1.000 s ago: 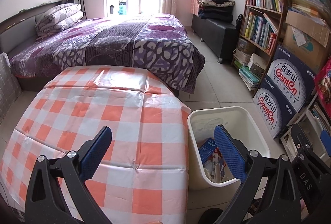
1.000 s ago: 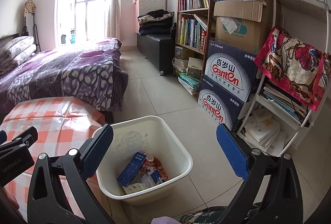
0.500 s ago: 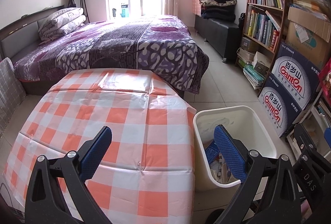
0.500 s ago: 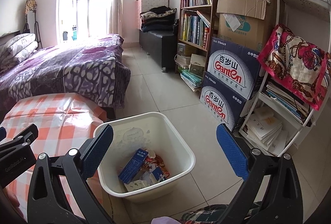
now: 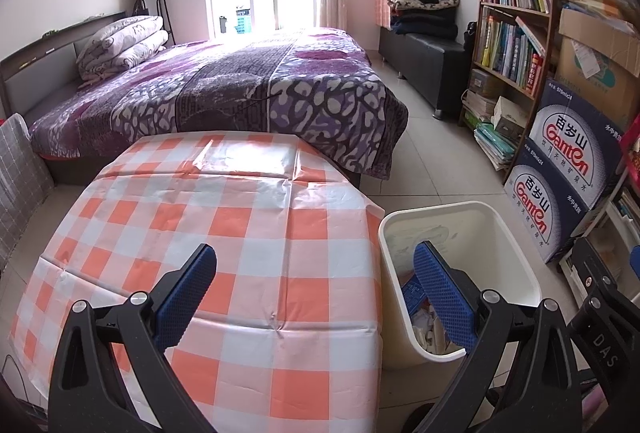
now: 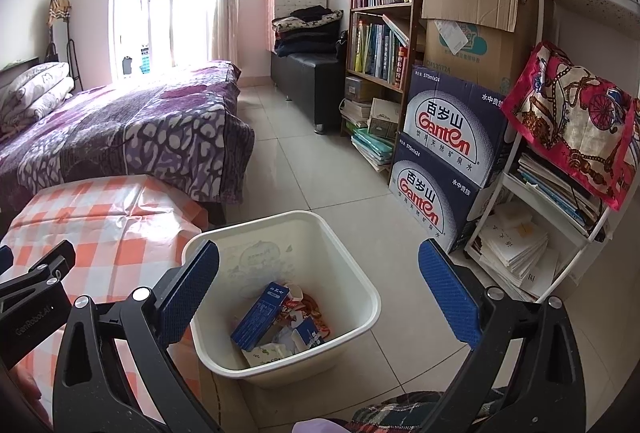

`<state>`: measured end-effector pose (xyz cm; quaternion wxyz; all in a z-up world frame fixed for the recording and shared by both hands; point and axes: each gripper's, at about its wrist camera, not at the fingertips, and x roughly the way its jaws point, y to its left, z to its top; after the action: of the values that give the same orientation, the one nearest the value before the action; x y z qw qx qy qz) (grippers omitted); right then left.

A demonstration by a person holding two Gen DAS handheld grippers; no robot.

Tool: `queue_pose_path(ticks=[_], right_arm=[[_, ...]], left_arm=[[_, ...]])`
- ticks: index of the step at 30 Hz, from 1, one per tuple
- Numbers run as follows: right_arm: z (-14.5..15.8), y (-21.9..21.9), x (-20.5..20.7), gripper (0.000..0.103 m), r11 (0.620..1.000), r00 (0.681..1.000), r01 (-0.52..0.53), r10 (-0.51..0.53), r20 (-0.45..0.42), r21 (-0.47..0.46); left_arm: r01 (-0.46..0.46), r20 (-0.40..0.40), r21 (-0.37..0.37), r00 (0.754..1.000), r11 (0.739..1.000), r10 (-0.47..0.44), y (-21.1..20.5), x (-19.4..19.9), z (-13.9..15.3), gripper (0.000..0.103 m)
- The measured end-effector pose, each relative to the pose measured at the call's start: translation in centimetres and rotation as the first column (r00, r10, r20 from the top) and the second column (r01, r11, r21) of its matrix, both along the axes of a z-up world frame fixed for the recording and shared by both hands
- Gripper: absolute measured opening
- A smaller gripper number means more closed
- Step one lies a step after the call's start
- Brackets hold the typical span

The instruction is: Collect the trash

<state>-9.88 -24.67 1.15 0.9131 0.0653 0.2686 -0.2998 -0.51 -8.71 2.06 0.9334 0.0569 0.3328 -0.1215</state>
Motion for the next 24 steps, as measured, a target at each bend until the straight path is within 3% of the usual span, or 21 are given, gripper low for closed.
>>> queue_pose_path(ticks=[24], right_arm=[[-0.54,0.23,0.08,0.096,1.000,1.000,-0.002,0.003,-0.015,0.008]], left_arm=[[0.005,0.002,0.023,1.000,1.000,-0.005,-0.09,-0.09,-0.40,0.096]])
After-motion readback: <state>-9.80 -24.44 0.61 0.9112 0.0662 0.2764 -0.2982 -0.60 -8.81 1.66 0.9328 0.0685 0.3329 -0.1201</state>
